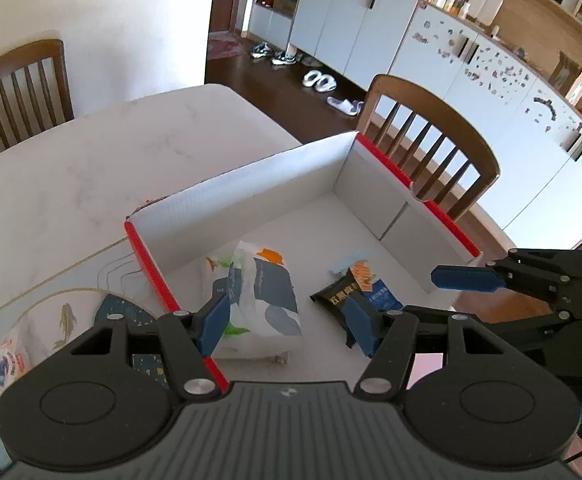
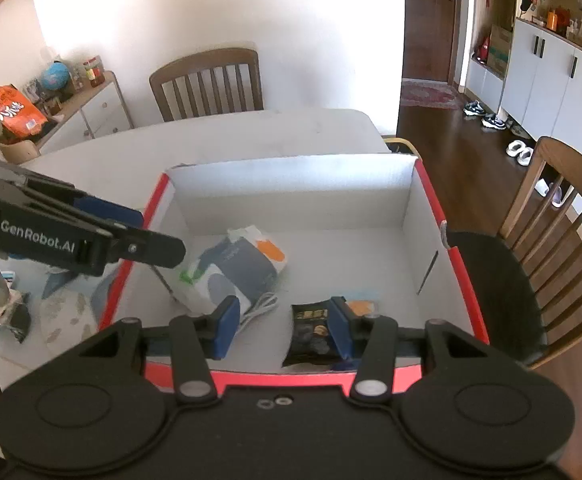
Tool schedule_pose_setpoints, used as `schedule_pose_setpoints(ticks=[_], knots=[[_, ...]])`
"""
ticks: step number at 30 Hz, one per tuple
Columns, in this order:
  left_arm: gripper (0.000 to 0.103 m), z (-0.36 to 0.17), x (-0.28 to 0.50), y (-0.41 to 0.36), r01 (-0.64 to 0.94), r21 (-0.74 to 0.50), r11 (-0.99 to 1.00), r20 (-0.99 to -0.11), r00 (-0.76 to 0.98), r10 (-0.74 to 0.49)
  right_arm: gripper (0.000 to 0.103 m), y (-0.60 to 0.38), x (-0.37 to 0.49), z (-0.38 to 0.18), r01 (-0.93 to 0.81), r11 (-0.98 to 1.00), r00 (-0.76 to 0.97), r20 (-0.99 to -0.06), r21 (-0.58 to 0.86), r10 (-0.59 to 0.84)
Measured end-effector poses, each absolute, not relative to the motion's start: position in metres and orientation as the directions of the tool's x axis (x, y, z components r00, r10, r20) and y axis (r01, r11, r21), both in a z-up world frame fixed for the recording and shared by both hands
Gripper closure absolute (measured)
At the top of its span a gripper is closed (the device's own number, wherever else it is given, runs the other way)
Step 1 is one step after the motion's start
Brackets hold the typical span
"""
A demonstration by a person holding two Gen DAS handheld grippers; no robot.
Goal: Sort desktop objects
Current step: 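Withdraw both tools from the box back toward the snack pile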
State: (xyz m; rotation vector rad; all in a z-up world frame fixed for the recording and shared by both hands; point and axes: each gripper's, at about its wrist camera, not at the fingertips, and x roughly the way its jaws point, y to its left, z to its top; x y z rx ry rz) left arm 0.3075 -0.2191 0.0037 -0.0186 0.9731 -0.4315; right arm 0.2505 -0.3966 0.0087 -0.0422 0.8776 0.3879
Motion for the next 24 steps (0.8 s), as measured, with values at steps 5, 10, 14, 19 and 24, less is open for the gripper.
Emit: schedule_pose_setpoints(ticks=[5,10,14,19,24], knots=[[0.04,0.011,0.291,-0.21,0.353,-0.234,0.906,-0.778,0.49,-0.392,0.055,-0.39,0.238,0.017,-0.345,0.929,0.588,-0.741,0.133,0.324],[0.04,0.018,0.273,-0.201,0.366,-0.239,0.899,-0.757,0.509,-0.409,0.055,-0.383,0.226,0.024,-0.34,0.929,0.6,-0.728,0.142,0.331],[0.04,0.023,0.259,-0.192,0.375,-0.241,0.895,-0.736,0.531,-0.42,0.055,-0.379,0.216,0.031,-0.328,0.931,0.612,-0.714,0.162,0.34],[0.04,0.027,0.242,-0.175,0.36,-0.283,0.889,-0.713,0.541,-0.446,0.055,-0.369,0.203,0.037,-0.321,0.93,0.626,-0.697,0.179,0.35],[0.04,0.031,0.223,-0.161,0.354,-0.262,0.898,-0.701,0.569,-0.429,0.055,-0.353,0.187,0.044,-0.318,0.932,0.648,-0.677,0.175,0.348]])
